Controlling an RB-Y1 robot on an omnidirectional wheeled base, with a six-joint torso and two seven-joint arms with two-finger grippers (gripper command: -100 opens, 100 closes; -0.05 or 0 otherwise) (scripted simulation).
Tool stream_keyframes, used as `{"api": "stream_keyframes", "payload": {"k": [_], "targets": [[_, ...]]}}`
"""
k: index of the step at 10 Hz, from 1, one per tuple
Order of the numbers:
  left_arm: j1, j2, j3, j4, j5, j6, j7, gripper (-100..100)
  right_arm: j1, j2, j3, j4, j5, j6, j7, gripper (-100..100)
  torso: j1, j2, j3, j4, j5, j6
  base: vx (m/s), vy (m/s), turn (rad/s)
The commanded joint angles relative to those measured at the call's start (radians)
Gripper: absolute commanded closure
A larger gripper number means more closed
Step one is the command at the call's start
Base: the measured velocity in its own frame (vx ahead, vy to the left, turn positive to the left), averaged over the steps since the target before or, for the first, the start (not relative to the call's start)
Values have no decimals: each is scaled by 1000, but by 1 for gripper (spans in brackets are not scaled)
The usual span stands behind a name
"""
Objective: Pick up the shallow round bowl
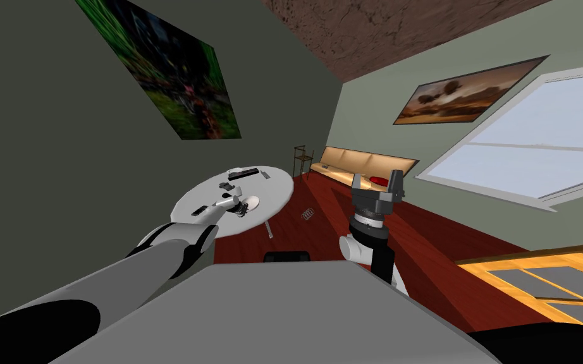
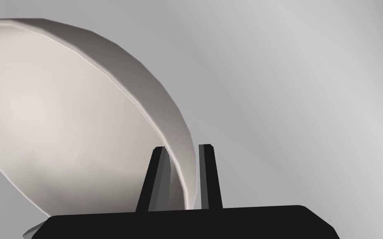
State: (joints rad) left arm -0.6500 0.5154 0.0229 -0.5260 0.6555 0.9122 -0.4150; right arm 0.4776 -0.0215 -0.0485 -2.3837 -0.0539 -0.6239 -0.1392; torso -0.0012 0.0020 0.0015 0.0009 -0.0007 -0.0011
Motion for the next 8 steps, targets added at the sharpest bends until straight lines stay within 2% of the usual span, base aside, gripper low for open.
{"api": "stream_keyframes", "payload": {"k": [1,2,3,4,5,6,7,8], "targets": [[0,0,0,0,0,0,0,100,0,0,0,0,0,0,0,0,0,0,0,0,0,0,0,0,0],[0,0,0,0,0,0,0,0,0,0,0,0,0,0,0,0,0,0,0,0,0,0,0,0,0],[-24,-35,-19,3,-25,0,26,100,0,0,0,0,0,0,0,0,0,0,0,0,0,0,-2,60,150],[-24,-35,-19,12,-25,0,26,100,0,0,0,0,0,0,0,0,3,0,0,1,0,0,2,60,79],[-42,-70,-37,-2,-51,7,57,100,0,0,0,0,0,0,0,0,3,1,1,0,0,0,-6,76,171],[-42,-70,-37,4,-51,7,57,100,0,0,0,0,0,0,0,0,4,1,0,0,2,1,-4,61,50],[-61,-105,-56,-7,-77,13,88,100,0,0,0,0,0,0,0,0,3,1,0,0,2,1,-2,70,161],[-61,-105,-56,-7,-77,13,88,100,0,0,0,0,0,0,0,0,3,1,0,0,2,1,2,59,62]]}}
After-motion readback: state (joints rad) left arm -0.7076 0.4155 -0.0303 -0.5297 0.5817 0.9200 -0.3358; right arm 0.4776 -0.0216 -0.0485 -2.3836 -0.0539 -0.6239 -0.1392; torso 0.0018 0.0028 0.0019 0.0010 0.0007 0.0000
